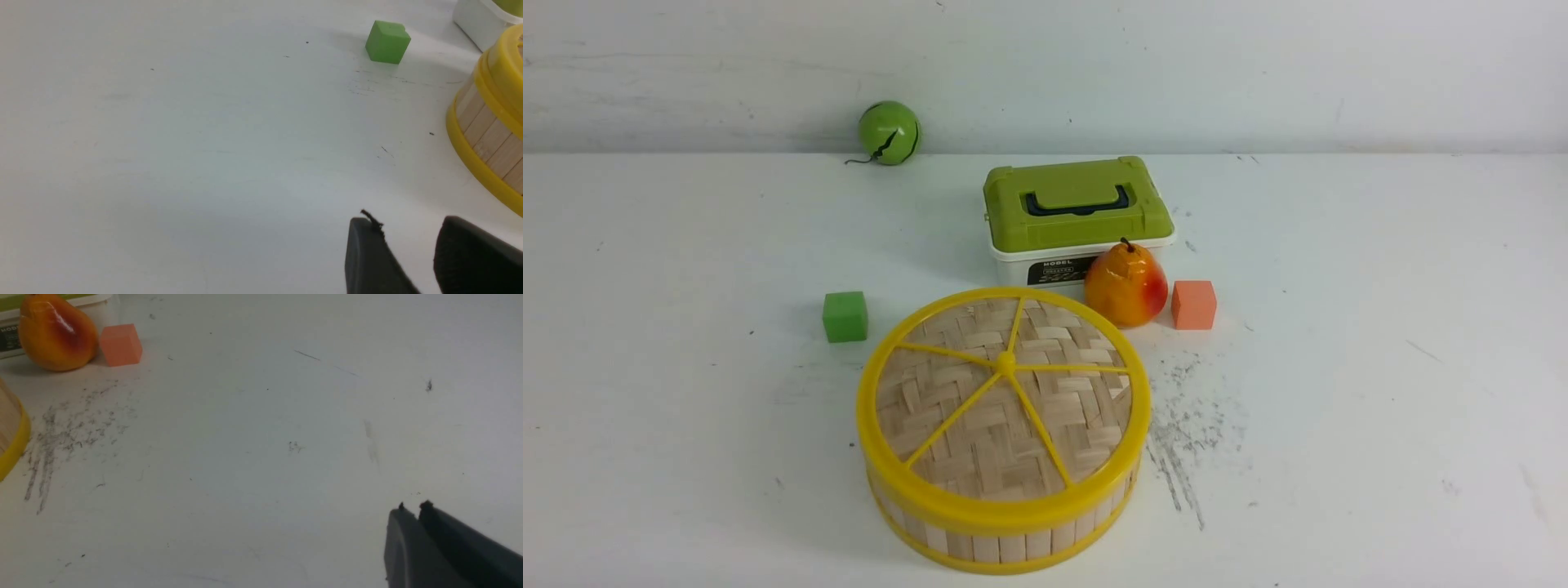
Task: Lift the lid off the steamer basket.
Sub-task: Use the right arm to lift the lid of the steamer
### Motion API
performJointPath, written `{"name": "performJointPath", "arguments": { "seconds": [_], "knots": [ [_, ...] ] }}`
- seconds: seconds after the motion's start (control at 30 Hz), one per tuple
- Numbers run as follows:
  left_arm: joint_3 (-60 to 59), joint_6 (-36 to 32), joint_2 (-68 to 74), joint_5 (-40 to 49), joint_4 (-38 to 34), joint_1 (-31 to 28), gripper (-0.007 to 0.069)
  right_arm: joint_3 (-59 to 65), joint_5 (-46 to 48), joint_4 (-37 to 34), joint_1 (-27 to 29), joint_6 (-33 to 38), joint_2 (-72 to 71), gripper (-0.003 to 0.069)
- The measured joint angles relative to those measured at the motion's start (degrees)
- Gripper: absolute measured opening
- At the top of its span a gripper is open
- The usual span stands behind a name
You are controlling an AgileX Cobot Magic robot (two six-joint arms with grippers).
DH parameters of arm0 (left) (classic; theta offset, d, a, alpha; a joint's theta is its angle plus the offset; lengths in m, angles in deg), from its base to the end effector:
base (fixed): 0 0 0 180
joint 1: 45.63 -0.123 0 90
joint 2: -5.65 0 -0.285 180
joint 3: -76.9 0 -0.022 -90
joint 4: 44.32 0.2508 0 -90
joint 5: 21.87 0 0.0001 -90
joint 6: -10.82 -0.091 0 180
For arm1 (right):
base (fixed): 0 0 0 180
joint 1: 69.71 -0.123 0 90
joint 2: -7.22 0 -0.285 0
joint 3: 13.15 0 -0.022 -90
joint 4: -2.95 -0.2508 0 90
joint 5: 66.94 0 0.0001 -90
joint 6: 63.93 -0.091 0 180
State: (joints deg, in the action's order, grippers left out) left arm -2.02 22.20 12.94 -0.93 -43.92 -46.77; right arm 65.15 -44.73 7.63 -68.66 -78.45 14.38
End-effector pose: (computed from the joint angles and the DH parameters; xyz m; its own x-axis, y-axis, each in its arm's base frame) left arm 0.0530 0.0013 0.1708 -0.2851 -0.1966 -0.9381 -0.0782 0.9802 -0.1817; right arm 0.0521 -0.0038 0.1727 -0.2892 0.1821 -0.9398 0.1004 0.9821 0.1594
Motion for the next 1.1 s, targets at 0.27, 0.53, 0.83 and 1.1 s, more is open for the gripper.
{"name": "performJointPath", "arguments": {
  "seconds": [0.27,0.53,0.83,1.1],
  "knots": [
    [0.0,0.0,0.0,0.06,0.0,0.0,0.0239,0.0,0.0,0.0,0.0,0.0,0.0,0.0041],
    [0.0,0.0,0.0,0.06,0.0,0.0,0.0239,0.0,0.0,0.0,0.0,0.0,0.0,0.0055],
    [0.0,0.0,0.0,0.06,0.0,0.0,0.0239,0.0,0.0,0.0,-0.04,0.0,0.0,0.0069],
    [0.0,0.0,0.0,0.06,0.0,0.0,0.0239,0.0,0.0,-0.54,-0.04,0.0,0.0,0.0072]
  ]
}}
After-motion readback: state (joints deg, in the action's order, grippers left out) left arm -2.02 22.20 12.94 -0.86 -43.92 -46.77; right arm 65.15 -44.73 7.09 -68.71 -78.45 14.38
